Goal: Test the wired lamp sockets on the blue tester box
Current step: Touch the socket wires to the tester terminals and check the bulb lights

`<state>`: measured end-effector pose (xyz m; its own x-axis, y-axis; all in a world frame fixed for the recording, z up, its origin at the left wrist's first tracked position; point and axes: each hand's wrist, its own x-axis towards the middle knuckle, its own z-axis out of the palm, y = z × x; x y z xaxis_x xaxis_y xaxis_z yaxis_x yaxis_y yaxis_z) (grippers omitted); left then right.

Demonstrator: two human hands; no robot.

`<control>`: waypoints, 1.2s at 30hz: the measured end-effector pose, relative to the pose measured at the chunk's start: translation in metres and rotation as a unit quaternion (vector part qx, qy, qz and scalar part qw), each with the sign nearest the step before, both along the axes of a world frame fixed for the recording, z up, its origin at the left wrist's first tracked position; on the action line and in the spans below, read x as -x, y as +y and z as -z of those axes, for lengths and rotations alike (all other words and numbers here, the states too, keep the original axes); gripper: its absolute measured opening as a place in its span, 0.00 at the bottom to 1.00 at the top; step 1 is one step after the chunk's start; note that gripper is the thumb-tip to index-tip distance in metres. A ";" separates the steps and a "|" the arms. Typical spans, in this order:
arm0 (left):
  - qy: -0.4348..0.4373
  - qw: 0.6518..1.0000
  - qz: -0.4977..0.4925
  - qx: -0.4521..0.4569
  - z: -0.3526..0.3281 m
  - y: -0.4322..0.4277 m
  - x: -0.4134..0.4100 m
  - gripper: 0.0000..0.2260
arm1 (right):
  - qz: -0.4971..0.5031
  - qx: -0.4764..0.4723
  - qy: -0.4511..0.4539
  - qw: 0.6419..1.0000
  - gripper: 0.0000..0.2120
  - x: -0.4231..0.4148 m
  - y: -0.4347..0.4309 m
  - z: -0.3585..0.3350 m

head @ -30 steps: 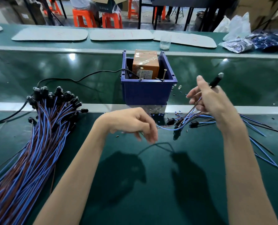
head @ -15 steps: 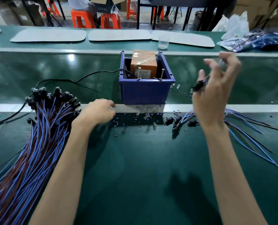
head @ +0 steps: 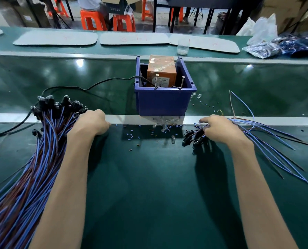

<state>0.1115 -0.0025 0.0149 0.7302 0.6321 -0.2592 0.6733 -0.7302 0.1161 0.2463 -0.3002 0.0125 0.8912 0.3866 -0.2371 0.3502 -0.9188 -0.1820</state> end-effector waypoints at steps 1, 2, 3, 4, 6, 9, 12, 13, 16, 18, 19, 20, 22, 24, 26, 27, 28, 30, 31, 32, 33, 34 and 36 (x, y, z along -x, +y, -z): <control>-0.008 1.000 0.000 0.004 -0.002 -0.002 0.000 0.15 | 0.002 -0.010 -0.001 1.000 0.21 0.000 -0.001 -0.001; -0.018 1.000 0.000 0.010 -0.006 -0.004 0.000 0.14 | 0.004 -0.023 -0.003 1.000 0.19 0.000 -0.001 -0.001; -0.029 0.999 0.002 0.015 -0.011 -0.006 0.001 0.13 | 0.003 -0.043 -0.006 0.999 0.18 0.002 0.000 -0.003; -0.045 0.999 0.005 0.019 -0.018 -0.010 0.002 0.12 | -0.007 -0.073 -0.009 0.997 0.18 0.003 0.001 -0.006; -0.090 0.995 0.019 0.030 -0.034 -0.020 0.004 0.10 | -0.048 -0.167 0.006 0.985 0.15 0.009 0.006 -0.013; -0.180 0.980 0.053 0.063 -0.058 -0.050 0.007 0.12 | -0.123 -0.313 0.113 0.935 0.12 0.025 0.015 -0.024; -0.311 0.932 0.123 0.139 -0.072 -0.092 0.006 0.10 | -0.168 -0.431 0.214 0.860 0.17 0.041 0.028 -0.029; -0.353 0.904 0.151 0.191 -0.074 -0.107 0.006 0.08 | -0.176 -0.464 0.229 0.838 0.18 0.045 0.033 -0.029; -0.399 0.807 0.211 0.381 -0.070 -0.143 0.006 0.06 | -0.171 -0.545 0.211 0.793 0.13 0.054 0.042 -0.027; -0.441 0.742 0.220 0.454 -0.065 -0.157 0.005 0.10 | -0.152 -0.581 0.221 0.768 0.11 0.053 0.041 -0.025; -0.473 0.706 0.210 0.483 -0.064 -0.161 0.004 0.12 | -0.154 -0.595 0.240 0.751 0.09 0.051 0.039 -0.025; -0.506 0.670 0.195 0.508 -0.063 -0.163 0.003 0.12 | -0.160 -0.608 0.259 0.733 0.07 0.049 0.038 -0.026; -0.553 0.603 0.155 0.553 -0.064 -0.162 0.001 0.12 | -0.149 -0.635 0.266 0.710 0.05 0.047 0.036 -0.029; -0.554 0.570 0.110 0.597 -0.063 -0.155 -0.001 0.08 | -0.096 -0.662 0.220 0.710 0.10 0.046 0.038 -0.031; -0.455 0.634 0.088 0.619 -0.059 -0.149 -0.005 0.15 | -0.028 -0.683 0.180 0.708 0.19 0.044 0.040 -0.033; -0.369 0.682 0.082 0.627 -0.055 -0.148 -0.006 0.23 | -0.004 -0.690 0.179 0.702 0.23 0.044 0.039 -0.035; -0.287 0.709 0.064 0.641 -0.051 -0.149 -0.008 0.29 | 0.005 -0.689 0.184 0.701 0.26 0.042 0.037 -0.036; -0.225 0.667 -0.022 0.710 -0.040 -0.151 -0.013 0.34 | -0.017 -0.657 0.180 0.732 0.30 0.040 0.033 -0.039; -0.243 0.607 -0.092 0.751 -0.035 -0.151 -0.016 0.34 | -0.033 -0.635 0.170 0.753 0.32 0.040 0.031 -0.040; -0.278 0.538 -0.165 0.779 -0.031 -0.151 -0.019 0.33 | -0.046 -0.615 0.158 0.771 0.33 0.040 0.030 -0.041; -0.315 0.477 -0.228 0.788 -0.028 -0.149 -0.021 0.30 | -0.058 -0.601 0.149 0.783 0.34 0.040 0.029 -0.041; -0.348 0.435 -0.276 0.784 -0.026 -0.145 -0.023 0.28 | -0.068 -0.593 0.146 0.789 0.34 0.040 0.028 -0.042; -0.408 0.378 -0.335 0.761 -0.024 -0.135 -0.026 0.23 | -0.083 -0.592 0.158 0.786 0.34 0.041 0.024 -0.040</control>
